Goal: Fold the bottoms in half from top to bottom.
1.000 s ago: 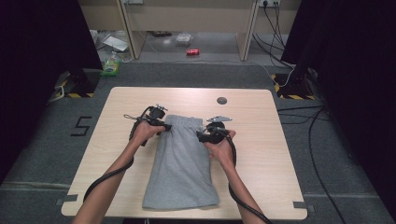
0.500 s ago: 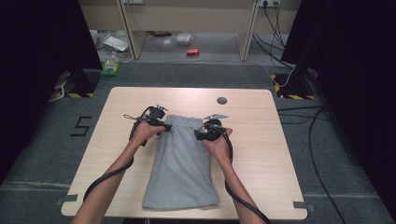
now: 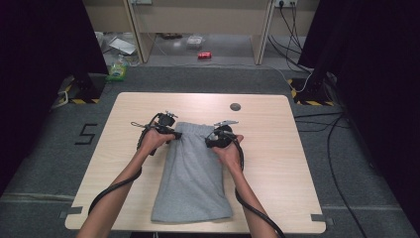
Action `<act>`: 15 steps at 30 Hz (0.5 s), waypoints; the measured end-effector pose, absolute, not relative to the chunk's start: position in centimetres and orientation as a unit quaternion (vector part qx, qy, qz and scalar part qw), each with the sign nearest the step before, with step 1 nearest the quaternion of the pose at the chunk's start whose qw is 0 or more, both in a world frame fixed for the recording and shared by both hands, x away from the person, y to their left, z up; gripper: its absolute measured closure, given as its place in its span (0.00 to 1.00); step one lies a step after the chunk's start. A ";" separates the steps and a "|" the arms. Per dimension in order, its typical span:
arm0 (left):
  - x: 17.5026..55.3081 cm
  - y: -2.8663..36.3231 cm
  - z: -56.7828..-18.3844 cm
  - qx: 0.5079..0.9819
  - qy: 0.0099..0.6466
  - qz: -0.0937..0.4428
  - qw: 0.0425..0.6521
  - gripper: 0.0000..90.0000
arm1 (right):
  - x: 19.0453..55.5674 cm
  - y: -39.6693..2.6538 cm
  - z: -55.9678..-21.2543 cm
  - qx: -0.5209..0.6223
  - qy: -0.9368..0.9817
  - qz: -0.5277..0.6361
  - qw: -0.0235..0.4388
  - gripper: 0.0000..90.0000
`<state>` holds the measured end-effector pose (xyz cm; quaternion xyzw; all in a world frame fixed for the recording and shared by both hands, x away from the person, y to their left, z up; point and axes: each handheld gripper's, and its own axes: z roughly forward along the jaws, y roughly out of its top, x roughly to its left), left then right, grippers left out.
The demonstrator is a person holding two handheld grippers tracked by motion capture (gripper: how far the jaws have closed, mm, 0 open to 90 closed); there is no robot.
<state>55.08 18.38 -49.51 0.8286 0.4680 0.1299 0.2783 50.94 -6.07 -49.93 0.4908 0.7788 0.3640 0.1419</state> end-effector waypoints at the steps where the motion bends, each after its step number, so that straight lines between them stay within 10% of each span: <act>1: 55.1 18.4 -49.5 0.829 0.468 0.130 0.278 0.68 | 51.0 -6.0 -50.1 0.492 0.779 0.363 0.141 0.45; 15: 54.9 18.4 -49.6 0.826 0.470 0.133 0.281 0.69 | 52.1 -4.9 -50.9 0.495 0.778 0.358 0.148 0.54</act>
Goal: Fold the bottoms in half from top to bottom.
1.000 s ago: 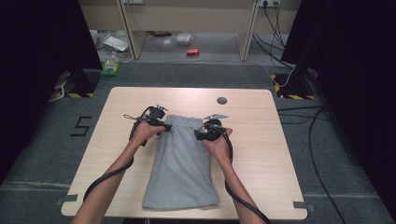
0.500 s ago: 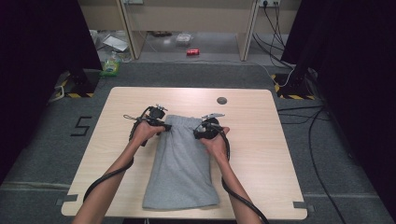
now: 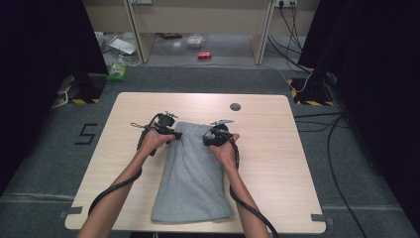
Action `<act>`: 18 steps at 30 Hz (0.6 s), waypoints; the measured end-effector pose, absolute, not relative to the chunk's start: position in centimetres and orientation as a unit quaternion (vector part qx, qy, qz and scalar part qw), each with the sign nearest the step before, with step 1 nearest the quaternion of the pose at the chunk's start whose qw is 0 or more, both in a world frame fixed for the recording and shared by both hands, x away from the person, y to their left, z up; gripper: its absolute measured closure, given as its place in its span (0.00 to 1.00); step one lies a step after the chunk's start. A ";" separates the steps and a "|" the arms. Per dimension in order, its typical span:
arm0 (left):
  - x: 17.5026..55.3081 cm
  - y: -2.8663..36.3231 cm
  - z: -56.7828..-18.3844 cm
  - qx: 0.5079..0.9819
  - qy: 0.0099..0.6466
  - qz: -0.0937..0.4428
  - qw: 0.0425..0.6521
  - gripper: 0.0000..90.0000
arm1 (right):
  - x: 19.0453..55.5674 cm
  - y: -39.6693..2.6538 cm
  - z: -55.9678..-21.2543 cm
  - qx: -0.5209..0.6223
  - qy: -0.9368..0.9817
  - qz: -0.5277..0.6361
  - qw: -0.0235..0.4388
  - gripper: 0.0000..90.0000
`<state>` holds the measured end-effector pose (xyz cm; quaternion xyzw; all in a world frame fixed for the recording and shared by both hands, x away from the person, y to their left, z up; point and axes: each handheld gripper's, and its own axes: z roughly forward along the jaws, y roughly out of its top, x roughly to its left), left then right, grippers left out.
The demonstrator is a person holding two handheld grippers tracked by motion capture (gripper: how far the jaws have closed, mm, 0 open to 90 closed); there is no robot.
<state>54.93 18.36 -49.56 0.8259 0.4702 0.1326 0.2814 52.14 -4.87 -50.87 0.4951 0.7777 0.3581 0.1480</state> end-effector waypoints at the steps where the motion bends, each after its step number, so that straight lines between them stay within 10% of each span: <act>1: 54.9 18.4 -49.6 0.826 0.470 0.133 0.282 0.69 | 52.2 -4.8 -50.9 0.496 0.776 0.361 0.146 0.56; 18: 54.8 18.7 -49.7 0.819 0.464 0.127 0.312 0.78 | 53.0 -6.0 -51.3 0.526 0.741 0.409 0.080 0.86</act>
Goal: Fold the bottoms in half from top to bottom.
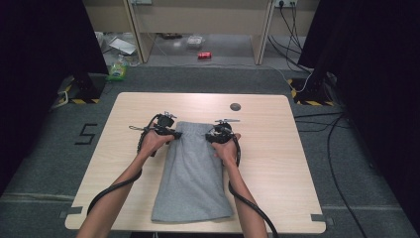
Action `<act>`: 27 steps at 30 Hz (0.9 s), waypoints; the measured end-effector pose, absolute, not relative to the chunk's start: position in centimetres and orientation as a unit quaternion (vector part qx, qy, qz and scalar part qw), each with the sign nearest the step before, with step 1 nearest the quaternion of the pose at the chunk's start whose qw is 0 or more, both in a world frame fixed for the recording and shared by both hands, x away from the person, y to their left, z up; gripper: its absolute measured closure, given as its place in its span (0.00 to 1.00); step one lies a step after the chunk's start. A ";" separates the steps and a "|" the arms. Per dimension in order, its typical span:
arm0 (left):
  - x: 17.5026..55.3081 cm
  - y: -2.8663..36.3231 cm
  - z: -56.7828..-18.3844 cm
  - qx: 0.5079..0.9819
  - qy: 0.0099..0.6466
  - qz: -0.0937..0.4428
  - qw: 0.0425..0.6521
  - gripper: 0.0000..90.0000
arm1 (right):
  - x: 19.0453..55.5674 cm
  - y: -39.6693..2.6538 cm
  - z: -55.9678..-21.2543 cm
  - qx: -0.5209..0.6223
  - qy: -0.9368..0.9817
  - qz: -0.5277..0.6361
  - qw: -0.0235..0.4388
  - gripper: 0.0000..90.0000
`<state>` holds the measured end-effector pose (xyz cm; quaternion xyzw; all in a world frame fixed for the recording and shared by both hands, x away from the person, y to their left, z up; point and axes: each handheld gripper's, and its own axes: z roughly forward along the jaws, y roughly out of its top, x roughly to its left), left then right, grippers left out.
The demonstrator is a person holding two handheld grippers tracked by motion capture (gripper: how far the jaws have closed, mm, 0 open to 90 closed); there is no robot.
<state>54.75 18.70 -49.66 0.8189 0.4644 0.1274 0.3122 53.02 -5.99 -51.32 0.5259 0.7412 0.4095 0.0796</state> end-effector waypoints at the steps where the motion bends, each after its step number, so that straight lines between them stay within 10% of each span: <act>1: 54.8 18.8 -49.5 0.818 0.463 0.126 0.317 0.79 | 53.1 -6.1 -51.3 0.525 0.741 0.412 0.079 0.87; 27: 52.0 19.1 -43.1 0.816 0.386 0.133 0.409 0.83 | 51.4 -8.7 -46.3 0.480 0.723 0.488 0.094 0.89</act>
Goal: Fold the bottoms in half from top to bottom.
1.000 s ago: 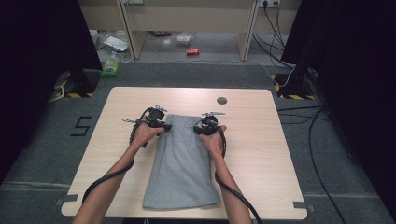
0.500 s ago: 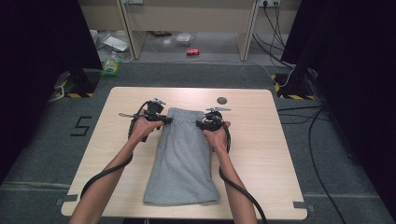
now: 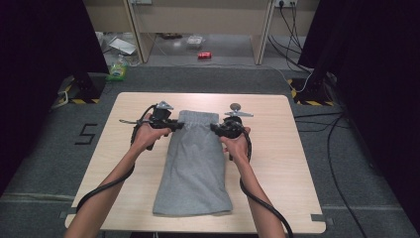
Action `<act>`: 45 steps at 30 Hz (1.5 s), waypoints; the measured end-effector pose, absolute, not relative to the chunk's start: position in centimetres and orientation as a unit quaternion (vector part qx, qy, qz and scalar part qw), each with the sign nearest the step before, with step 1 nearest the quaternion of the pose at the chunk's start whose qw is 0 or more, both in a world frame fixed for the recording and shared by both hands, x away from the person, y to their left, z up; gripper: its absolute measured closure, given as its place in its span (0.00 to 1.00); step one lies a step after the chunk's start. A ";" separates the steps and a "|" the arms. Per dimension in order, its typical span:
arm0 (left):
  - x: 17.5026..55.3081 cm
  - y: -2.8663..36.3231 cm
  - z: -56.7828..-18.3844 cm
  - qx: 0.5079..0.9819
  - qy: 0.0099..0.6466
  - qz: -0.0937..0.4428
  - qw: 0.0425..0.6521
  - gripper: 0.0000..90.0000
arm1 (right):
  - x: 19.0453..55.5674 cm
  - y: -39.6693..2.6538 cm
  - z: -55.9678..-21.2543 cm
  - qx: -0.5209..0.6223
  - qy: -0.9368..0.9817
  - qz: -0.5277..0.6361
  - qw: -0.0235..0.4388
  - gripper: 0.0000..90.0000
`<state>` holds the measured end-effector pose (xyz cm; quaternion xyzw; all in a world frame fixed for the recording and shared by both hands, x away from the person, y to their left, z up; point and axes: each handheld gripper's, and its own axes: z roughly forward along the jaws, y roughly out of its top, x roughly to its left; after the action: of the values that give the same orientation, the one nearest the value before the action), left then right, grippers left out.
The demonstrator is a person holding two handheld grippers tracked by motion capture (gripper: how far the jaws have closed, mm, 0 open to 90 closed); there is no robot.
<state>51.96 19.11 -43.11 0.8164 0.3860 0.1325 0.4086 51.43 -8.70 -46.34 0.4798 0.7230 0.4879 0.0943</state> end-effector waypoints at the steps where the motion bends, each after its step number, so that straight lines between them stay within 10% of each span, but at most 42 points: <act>1: 51.6 19.2 -43.0 0.817 0.381 0.133 0.412 0.83 | 51.1 -8.8 -46.2 0.474 0.724 0.491 0.096 0.89; 45: 33.9 22.0 -46.5 0.829 0.283 0.060 0.479 0.79 | 33.0 -10.2 -46.4 0.351 0.777 0.515 0.088 0.83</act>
<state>33.93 21.98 -46.45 0.8290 0.2831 0.0603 0.4786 33.04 -10.23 -46.40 0.3506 0.7772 0.5151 0.0878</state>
